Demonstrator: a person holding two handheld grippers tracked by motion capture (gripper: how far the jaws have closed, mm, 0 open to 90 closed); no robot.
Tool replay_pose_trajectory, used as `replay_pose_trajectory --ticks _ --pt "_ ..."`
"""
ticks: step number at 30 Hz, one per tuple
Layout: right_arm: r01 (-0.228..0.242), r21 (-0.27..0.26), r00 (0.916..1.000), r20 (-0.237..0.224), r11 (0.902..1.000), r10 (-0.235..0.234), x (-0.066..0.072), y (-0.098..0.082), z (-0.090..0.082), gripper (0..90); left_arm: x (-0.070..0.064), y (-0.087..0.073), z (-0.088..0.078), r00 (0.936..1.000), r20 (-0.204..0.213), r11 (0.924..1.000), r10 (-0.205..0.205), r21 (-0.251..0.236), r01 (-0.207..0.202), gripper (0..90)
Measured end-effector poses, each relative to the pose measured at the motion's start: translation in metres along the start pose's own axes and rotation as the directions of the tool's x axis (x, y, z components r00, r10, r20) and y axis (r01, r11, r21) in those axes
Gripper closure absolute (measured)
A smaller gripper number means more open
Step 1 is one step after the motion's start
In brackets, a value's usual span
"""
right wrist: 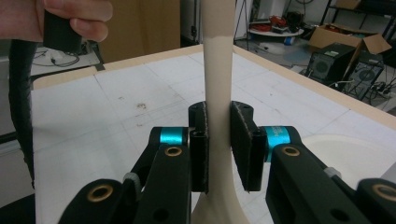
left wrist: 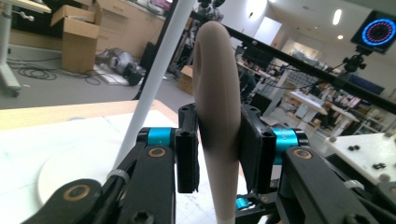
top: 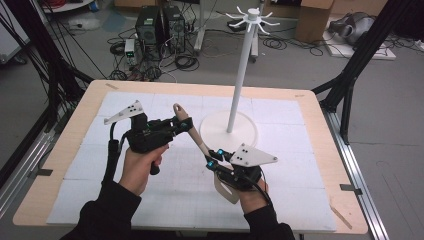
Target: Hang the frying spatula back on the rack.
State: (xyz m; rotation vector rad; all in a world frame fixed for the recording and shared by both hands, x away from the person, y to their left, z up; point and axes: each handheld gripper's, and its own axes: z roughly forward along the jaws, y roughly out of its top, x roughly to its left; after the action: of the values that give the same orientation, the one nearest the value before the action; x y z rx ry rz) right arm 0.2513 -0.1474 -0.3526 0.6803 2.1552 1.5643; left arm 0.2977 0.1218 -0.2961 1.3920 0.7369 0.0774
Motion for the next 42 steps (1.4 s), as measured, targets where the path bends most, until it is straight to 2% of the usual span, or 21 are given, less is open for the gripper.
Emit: replay_pose_trajectory --ticks 7,12,15,18,20,22,26,30,34,38,40,42 --pt "0.003 -0.018 1.0 -0.003 0.9998 -0.003 -0.001 0.001 -0.001 77.2 -0.006 0.003 0.002 0.9996 0.03 1.0 -0.001 -0.009 0.001 72.0" --pt "0.006 -0.037 0.9999 -0.014 0.9993 -0.007 -0.001 0.002 -0.003 75.6 -0.011 0.006 0.002 0.9986 0.04 0.9992 0.035 -0.019 -0.034 72.4" --pt "0.008 -0.064 0.9999 -0.015 0.9979 -0.009 -0.002 0.003 -0.006 63.5 -0.013 0.008 0.001 0.9966 0.027 0.9967 0.078 -0.025 -0.077 72.8" --pt "0.011 -0.078 0.9999 0.002 0.9969 -0.011 -0.004 0.005 -0.01 53.7 -0.013 0.01 -0.001 0.9949 0.031 0.9953 0.095 -0.02 -0.095 73.3" --pt "0.004 -0.078 0.9998 0.02 0.9969 -0.002 -0.007 0.005 -0.013 46.2 -0.014 0.011 -0.002 0.9927 0.036 0.9932 0.116 -0.016 -0.115 73.4" --pt "0.0 -0.082 0.9995 0.032 0.9966 0.003 -0.011 0.004 -0.016 42.9 -0.015 0.014 -0.004 0.9886 0.034 0.9891 0.147 -0.014 -0.146 73.4" --pt "-0.024 -0.061 0.999 0.035 0.9978 0.026 -0.018 0.004 -0.021 34.5 -0.018 0.022 -0.006 0.9787 0.051 0.9801 0.199 -0.016 -0.198 73.4" --pt "-0.039 -0.026 0.9982 0.043 0.9989 0.04 -0.026 0.002 -0.023 25.9 -0.02 0.031 -0.006 0.9644 0.077 0.9673 0.253 -0.005 -0.254 73.5" --pt "-0.062 -0.006 0.9973 0.039 0.998 0.063 -0.033 -0.001 -0.024 19.8 -0.021 0.04 -0.002 0.9437 0.124 0.9502 0.307 0.017 -0.311 73.5" --pt "-0.064 0.003 0.9979 0.015 0.998 0.064 -0.035 -0.002 -0.025 18.4 -0.024 0.046 0.003 0.9248 0.181 0.9385 0.335 0.025 -0.344 73.5" --pt "-0.066 -0.004 0.9978 -0.01 0.9978 0.066 -0.035 -0.002 -0.024 18.4 -0.025 0.048 0.006 0.9122 0.219 0.9332 0.346 0.019 -0.359 73.4" --pt "-0.065 -0.013 0.9964 -0.055 0.9978 0.064 -0.034 -0.001 -0.024 18.4 -0.027 0.05 0.008 0.9002 0.257 0.9299 0.351 0.016 -0.367 73.4"
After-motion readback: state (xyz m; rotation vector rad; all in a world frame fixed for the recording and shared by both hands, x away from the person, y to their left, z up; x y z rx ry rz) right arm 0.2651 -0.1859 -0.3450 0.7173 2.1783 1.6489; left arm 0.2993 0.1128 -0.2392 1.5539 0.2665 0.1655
